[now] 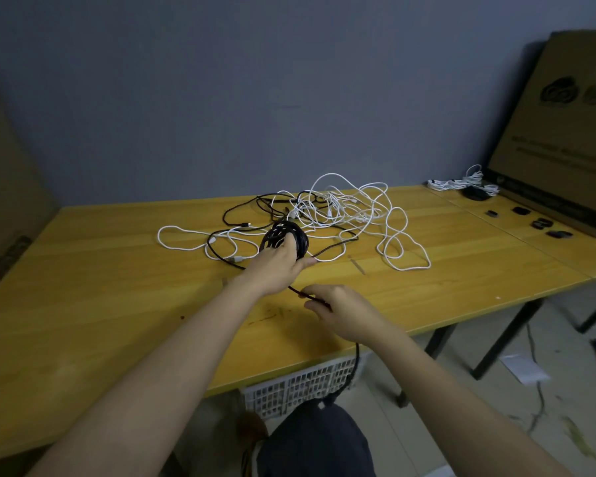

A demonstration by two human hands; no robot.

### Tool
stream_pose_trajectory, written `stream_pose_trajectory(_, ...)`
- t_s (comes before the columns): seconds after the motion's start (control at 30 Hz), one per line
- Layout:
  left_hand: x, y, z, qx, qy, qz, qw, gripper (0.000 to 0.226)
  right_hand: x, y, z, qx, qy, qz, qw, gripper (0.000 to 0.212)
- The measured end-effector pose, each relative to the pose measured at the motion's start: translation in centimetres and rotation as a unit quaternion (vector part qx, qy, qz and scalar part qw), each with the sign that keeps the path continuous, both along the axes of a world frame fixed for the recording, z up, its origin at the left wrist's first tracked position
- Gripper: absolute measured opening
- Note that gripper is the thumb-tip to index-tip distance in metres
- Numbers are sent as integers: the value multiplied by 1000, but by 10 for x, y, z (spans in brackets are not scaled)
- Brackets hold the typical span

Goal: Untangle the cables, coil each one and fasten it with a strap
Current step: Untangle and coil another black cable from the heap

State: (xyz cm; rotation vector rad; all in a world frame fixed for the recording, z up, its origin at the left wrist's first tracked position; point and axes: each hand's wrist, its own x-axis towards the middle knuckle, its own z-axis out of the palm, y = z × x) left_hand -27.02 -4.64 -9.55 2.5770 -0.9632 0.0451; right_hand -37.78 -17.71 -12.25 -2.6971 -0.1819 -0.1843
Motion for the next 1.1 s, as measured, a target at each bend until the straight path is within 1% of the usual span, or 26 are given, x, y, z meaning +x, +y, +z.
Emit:
stream_pose_trajectory(0.03, 0, 1, 0, 21, -13, -6, 1000, 50, -2, -2, 1, 42, 16, -2, 999, 27)
stream_pose_trajectory(0.07, 0, 1, -1, 32, -17, -10, 999, 52, -4, -3, 1, 113, 30, -5, 993, 25)
stream_pose_trajectory(0.1, 0, 2, -1, 35, -13, -11, 999, 53, -7, -5, 3, 200, 42, -9, 979, 20)
stream_pose_trajectory(0.17, -1, 5, -3, 20, 14, -15, 1000, 55, -13, -6, 8, 359, 60, -14, 931, 11)
stream_pose_trajectory(0.23, -1, 6, -5, -14, 53, -26, 998, 50, -17, -7, 15, 478, 82, -11, 874, 13)
stream_pose_trajectory(0.27, -2, 7, -7, -37, 72, -34, 996, 47, -18, -6, 20, 540, 97, -2, 836, 16)
stream_pose_trajectory(0.33, -5, 7, -10, -102, 125, -49, 986, 48, -20, -4, 32, 664, 118, 21, 738, 21)
stream_pose_trajectory(0.4, -10, 8, -11, -173, 175, -69, 967, 50, -20, -3, 39, 767, 107, 38, 632, 32)
stream_pose_trajectory(0.43, -14, 7, -10, -199, 195, -76, 957, 47, -19, -2, 42, 804, 93, 47, 586, 37)
stream_pose_trajectory(0.47, -18, 6, -10, -218, 212, -79, 949, 44, -17, -2, 44, 825, 80, 53, 557, 38)
stream_pose_trajectory(0.5, -21, 6, -8, -231, 227, -76, 943, 43, -15, -1, 46, 826, 67, 46, 558, 35)
stream_pose_trajectory(0.53, -25, 6, -6, -237, 241, -70, 938, 43, -12, 1, 48, 805, 49, 16, 592, 30)
stream_pose_trajectory(0.57, -28, 6, -5, -239, 252, -65, 935, 41, -9, 2, 51, 761, 27, -33, 647, 27)
stream_pose_trajectory(0.63, -34, 8, -4, -235, 264, -69, 933, 35, -3, 2, 58, 627, -14, -136, 767, 27)
stream_pose_trajectory(0.67, -38, 9, -3, -234, 272, -78, 930, 34, 0, 2, 60, 566, -29, -169, 807, 27)
stream_pose_trajectory(0.7, -42, 10, -1, -236, 279, -88, 927, 35, 2, 2, 61, 526, -39, -186, 829, 27)
stream_pose_trajectory(0.73, -45, 10, 1, -241, 285, -98, 923, 37, 3, 2, 62, 507, -46, -191, 839, 26)
stream_pose_trajectory(0.83, -53, 12, 12, -253, 303, -120, 911, 44, 1, 6, 65, 501, -62, -188, 842, 22)
stream_pose_trajectory(0.87, -55, 13, 14, -250, 305, -128, 910, 45, -2, 6, 67, 488, -68, -188, 850, 21)
stream_pose_trajectory(0.93, -60, 15, 18, -250, 310, -143, 906, 38, -6, 6, 68, 448, -94, -186, 869, 18)
stream_pose_trajectory(1.0, -66, 17, 21, -259, 323, -145, 899, 29, -11, 6, 65, 421, -130, -156, 884, 17)
stream_pose_trajectory(1.1, -75, 20, 29, -288, 358, -167, 872, 27, -20, 6, 60, 367, -153, -96, 912, 17)
